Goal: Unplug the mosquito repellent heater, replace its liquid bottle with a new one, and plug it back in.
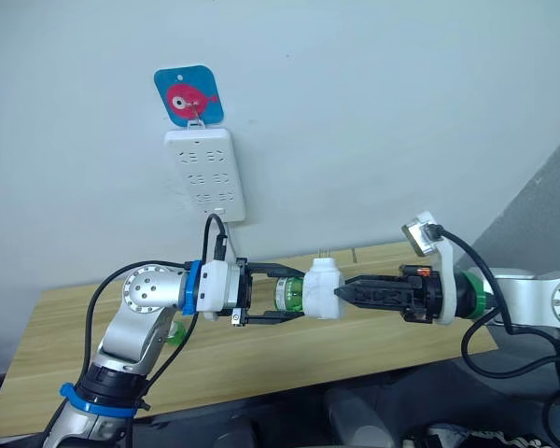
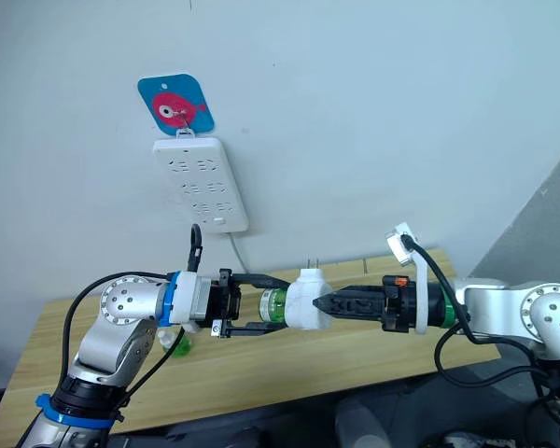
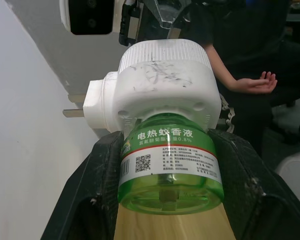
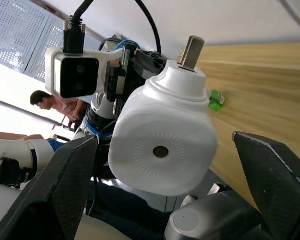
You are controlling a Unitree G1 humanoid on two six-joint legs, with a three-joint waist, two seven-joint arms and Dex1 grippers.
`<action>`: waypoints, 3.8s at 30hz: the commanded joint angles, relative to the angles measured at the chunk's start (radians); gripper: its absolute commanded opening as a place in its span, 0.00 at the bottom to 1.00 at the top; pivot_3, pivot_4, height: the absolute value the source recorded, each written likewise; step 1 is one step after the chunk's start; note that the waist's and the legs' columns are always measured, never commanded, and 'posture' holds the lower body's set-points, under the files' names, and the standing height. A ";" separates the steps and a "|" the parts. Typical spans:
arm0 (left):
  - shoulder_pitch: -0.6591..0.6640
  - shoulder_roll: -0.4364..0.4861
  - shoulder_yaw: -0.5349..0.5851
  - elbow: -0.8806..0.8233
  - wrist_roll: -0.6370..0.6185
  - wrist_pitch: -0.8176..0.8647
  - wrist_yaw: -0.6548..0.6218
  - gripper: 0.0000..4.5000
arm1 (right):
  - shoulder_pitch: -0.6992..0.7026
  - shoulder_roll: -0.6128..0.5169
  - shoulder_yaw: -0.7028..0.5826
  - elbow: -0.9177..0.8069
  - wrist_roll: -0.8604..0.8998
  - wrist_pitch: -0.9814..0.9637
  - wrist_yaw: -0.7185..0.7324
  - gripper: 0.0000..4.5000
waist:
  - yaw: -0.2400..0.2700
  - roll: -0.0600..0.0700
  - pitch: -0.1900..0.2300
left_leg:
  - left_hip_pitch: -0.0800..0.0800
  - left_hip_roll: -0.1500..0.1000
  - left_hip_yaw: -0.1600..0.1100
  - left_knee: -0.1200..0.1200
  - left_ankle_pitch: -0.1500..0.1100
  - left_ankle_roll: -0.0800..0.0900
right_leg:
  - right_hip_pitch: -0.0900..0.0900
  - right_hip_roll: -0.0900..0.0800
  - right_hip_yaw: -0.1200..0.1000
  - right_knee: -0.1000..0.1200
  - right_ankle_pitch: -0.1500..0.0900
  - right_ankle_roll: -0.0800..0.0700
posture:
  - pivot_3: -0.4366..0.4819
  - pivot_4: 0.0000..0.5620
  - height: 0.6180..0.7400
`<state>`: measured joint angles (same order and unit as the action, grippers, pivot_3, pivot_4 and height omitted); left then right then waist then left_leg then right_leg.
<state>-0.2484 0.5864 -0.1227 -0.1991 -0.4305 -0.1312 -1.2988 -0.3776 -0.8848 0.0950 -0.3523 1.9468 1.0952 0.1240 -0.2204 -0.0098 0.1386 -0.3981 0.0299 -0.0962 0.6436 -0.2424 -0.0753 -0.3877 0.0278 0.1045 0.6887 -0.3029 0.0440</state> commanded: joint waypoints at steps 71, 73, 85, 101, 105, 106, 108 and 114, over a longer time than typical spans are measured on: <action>-0.034 -0.021 0.081 0.019 0.018 -0.110 -0.022 1.00 | 0.020 0.151 -0.038 0.007 0.025 -0.043 -0.070 0.69 | 0.028 0.000 0.017 | -0.003 0.000 -0.002 -0.002 0.000 0.000 | 0.000 0.001 0.000 -0.006 0.000 0.001 | 0.22 0.21 1.00; -0.035 -0.040 0.064 0.046 0.048 -0.172 -0.021 1.00 | 0.027 0.159 -0.041 0.001 0.025 -0.048 -0.077 0.69 | 0.027 0.000 0.017 | -0.003 0.000 -0.002 -0.002 0.000 0.000 | 0.000 0.001 0.000 -0.006 0.000 0.001 | 0.22 0.21 1.00; -0.084 -0.071 0.030 0.116 0.073 -0.259 0.031 0.65 | 0.039 0.171 -0.048 -0.013 0.025 -0.056 -0.091 0.69 | 0.025 0.000 0.017 | -0.003 0.000 -0.002 -0.002 0.000 0.000 | 0.000 0.001 0.000 -0.006 0.001 0.001 | 0.21 0.21 1.00; -0.365 0.322 -0.090 -0.002 -0.348 1.042 -0.010 0.51 | -0.036 0.075 -0.040 -0.035 0.025 0.022 0.013 0.69 | 0.024 0.000 0.022 | -0.003 0.000 -0.004 -0.001 0.000 0.000 | 0.000 0.001 -0.001 -0.005 0.000 0.001 | 0.24 0.23 1.00; -0.452 0.297 -0.088 0.042 -0.425 1.194 -0.002 0.51 | -0.060 0.057 -0.029 -0.043 0.025 0.025 0.052 0.69 | 0.024 -0.001 0.023 | -0.003 0.000 -0.004 -0.003 0.000 0.000 | 0.000 0.001 -0.002 -0.006 0.000 0.001 | 0.24 0.23 1.00; -0.460 0.278 -0.077 0.052 -0.429 1.200 0.018 0.51 | -0.066 0.055 -0.026 -0.042 0.025 0.023 0.056 0.69 | 0.023 0.000 0.023 | -0.003 0.000 -0.004 -0.003 0.000 0.000 | -0.001 0.001 -0.002 -0.007 0.000 0.001 | 0.24 0.23 1.00; -0.450 0.260 -0.069 0.059 -0.412 1.167 0.023 0.51 | -0.071 0.053 -0.022 -0.042 0.025 0.018 0.062 0.69 | 0.023 0.000 0.023 | -0.003 0.000 -0.004 -0.004 -0.001 0.001 | -0.001 0.002 -0.002 -0.007 0.000 0.000 | 0.23 0.23 1.00; -0.320 0.221 -0.002 -0.015 -0.299 0.896 0.053 0.93 | -0.052 0.058 -0.019 -0.035 0.025 -0.006 0.053 0.69 | 0.027 0.000 0.024 | -0.003 0.001 -0.003 -0.005 -0.001 0.001 | -0.002 0.002 -0.001 -0.007 0.000 0.000 | 0.24 0.23 1.00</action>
<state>-0.5743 0.8132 -0.1747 -0.1963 -0.7829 0.8477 -1.2851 -0.4217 -0.8311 0.0990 -0.3574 1.9371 1.1002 0.1403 -0.1936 -0.0100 0.1624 -0.4010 0.0312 -0.0999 0.6388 -0.2432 -0.0739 -0.3891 0.0301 0.1032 0.6822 -0.3032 0.0437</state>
